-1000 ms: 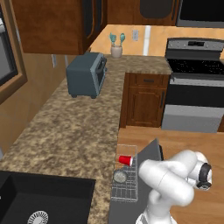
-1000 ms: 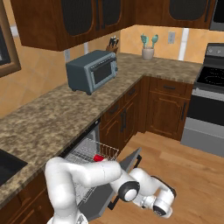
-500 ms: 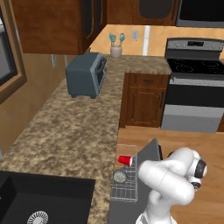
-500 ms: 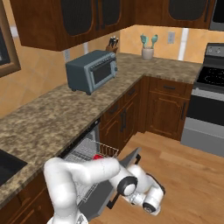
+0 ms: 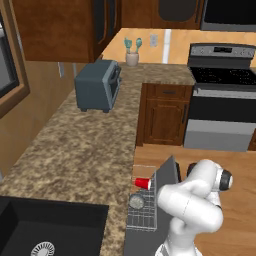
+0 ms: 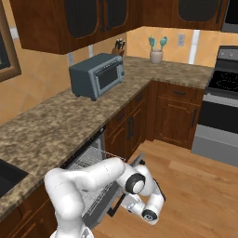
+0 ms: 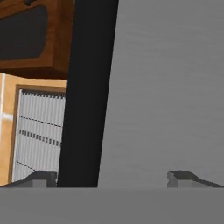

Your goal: Pick up the cup and bowl from the counter, place them in the dishwasher, and close the dishwasher door.

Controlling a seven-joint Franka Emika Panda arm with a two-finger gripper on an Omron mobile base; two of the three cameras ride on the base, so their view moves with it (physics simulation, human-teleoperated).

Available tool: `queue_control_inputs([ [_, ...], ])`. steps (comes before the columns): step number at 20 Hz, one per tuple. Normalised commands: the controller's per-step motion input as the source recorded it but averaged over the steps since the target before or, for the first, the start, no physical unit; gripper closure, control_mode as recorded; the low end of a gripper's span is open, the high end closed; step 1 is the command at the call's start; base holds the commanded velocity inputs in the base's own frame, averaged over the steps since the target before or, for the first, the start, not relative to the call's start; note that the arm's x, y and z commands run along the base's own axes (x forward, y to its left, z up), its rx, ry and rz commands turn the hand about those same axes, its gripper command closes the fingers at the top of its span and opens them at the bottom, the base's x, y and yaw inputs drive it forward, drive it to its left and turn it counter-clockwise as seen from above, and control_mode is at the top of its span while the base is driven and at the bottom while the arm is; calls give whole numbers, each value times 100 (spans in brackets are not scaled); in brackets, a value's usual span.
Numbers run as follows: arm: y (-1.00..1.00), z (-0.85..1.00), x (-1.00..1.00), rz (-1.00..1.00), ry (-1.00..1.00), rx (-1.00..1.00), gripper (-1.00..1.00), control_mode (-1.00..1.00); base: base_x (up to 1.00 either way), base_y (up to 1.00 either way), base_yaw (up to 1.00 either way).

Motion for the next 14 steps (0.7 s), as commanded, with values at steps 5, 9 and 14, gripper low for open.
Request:
queue_control_inputs([
  [5,100,48,-30,-11,0,0,-100,-100,0,0,0],
  [9,98,49,-17,-12,0,-1,-100,-100,0,0,0],
  [14,82,55,3,-11,0,-10,-100,-100,0,0,0],
])
